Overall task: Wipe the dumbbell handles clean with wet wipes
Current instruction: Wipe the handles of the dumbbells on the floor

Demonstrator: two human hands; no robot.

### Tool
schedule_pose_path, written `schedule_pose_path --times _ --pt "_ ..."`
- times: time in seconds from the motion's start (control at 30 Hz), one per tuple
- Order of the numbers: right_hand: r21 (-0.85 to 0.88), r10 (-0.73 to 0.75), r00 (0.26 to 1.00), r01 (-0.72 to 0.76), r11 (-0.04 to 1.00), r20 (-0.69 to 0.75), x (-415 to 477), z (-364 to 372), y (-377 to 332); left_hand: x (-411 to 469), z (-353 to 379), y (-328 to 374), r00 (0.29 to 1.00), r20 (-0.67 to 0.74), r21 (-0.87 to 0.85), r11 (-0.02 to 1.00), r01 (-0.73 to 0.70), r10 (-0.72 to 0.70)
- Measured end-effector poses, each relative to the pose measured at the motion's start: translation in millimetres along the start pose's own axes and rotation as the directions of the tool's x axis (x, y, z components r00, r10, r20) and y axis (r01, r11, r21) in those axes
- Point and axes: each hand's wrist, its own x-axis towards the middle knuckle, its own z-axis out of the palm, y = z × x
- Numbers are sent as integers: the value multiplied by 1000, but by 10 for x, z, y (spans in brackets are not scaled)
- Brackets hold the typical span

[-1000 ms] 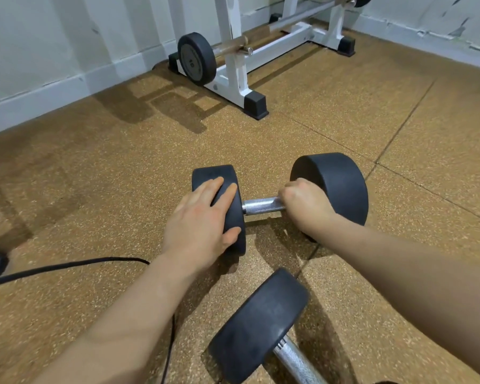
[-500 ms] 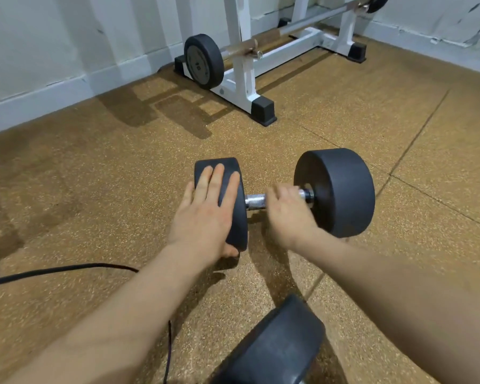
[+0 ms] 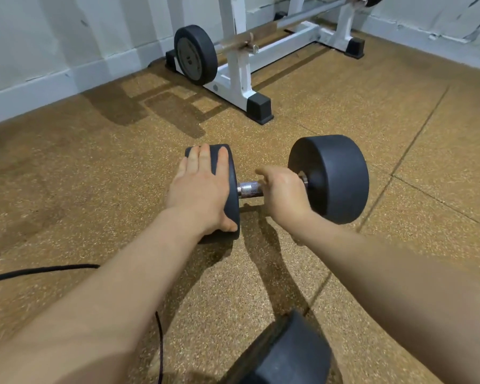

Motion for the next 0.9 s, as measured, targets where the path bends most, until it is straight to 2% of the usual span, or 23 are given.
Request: schedule_pose_path --times 0.07,0.2,0.37,0.43,0.47,0.5,0.53,0.6,0.67,0.7,0.73,0.9 --pt "-25 -38 999 39 999 13 32 37 23 40 -27 -36 1000 13 -19 1000 -10 10" --pt "-359 -13 982 81 930 187 138 -146 148 191 -111 -161 997 67 -62 998 -34 38" --pt "-348 101 983 -41 937 155 16 -161 100 379 -209 -208 992 124 -89 996 -27 38" --pt "-153 148 970 -120 981 192 -107 -129 54 389 -230 -196 992 120 -91 996 -17 28" --pt "28 214 947 -228 973 240 -181 -135 8 372 -228 -183 993 115 -89 996 -13 23" --pt "218 292 914 -357 908 281 -250 -145 -26 339 -219 -163 994 105 -80 997 -11 19" --pt "379 376 874 -475 794 308 -295 -177 -47 291 -197 -141 996 90 -66 998 -12 18" --pt "610 490 775 -623 489 399 -322 -302 -72 145 -153 -94 998 64 -25 999 -23 24" --pt "709 454 714 -670 222 533 -321 -492 -127 4 -121 -61 996 74 -11 999 -42 43" --pt "720 427 707 -674 167 563 -320 -623 -167 -71 -137 -52 995 84 -19 999 -44 45" --pt "723 413 709 -673 154 572 -314 -715 -194 -120 -140 -44 994 101 -27 998 -49 52" --pt "727 301 763 -642 245 572 -387 -1245 -440 -480 -257 28 975 216 -10 999 -52 53"
